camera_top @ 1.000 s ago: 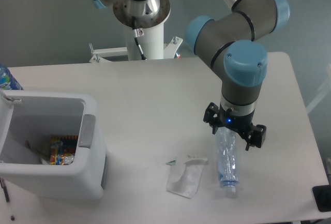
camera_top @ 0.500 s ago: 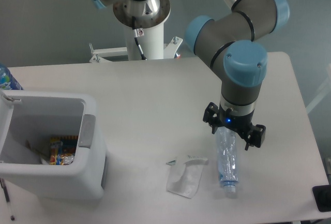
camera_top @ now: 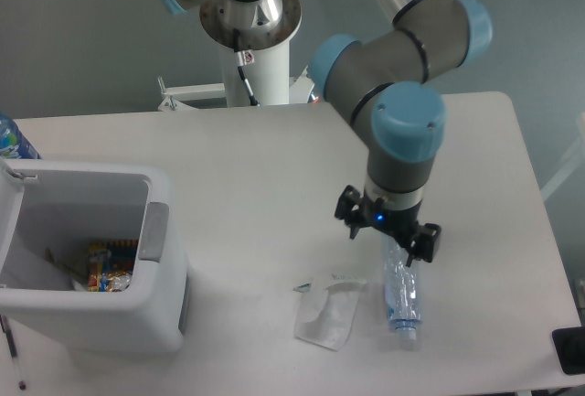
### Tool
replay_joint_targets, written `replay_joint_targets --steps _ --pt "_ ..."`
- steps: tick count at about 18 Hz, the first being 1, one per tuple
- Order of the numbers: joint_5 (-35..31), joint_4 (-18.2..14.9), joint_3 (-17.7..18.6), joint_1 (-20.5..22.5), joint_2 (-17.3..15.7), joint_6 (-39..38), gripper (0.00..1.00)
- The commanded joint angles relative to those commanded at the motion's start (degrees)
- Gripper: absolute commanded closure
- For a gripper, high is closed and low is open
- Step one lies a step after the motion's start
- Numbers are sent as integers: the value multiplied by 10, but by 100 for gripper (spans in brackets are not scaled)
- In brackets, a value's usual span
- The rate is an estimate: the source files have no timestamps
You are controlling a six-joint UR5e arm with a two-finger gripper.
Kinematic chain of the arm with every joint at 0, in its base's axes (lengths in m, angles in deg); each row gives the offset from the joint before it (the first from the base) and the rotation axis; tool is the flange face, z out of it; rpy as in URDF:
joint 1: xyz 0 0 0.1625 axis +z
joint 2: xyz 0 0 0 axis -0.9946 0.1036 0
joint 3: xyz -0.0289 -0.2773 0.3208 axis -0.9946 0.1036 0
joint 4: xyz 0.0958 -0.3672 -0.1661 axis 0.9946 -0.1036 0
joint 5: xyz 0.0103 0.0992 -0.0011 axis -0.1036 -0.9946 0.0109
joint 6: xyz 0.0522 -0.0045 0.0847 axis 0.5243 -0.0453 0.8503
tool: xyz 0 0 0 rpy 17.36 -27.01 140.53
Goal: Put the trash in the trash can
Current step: 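Move the gripper over the white paper wrapper and lower onto it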
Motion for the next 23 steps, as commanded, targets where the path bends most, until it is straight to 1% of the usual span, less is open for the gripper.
replay_joint_targets --steps 2,3,4,11,13,19,20,21,23 --pt "-3 83 37 -6 3 -9 0" --pt "-2 106 49 -6 4 -9 0" --pt "-2 114 54 -7 6 -9 0" --pt "-1 119 53 -29 41 -9 0" --pt "-2 119 52 -41 54 -11 0" --pt "-3 117 54 -54 68 -13 0" --pt "-4 117 54 -57 70 -15 7" --pt "-4 117 54 -60 73 -16 16" --pt "-4 116 54 -60 74 -22 41"
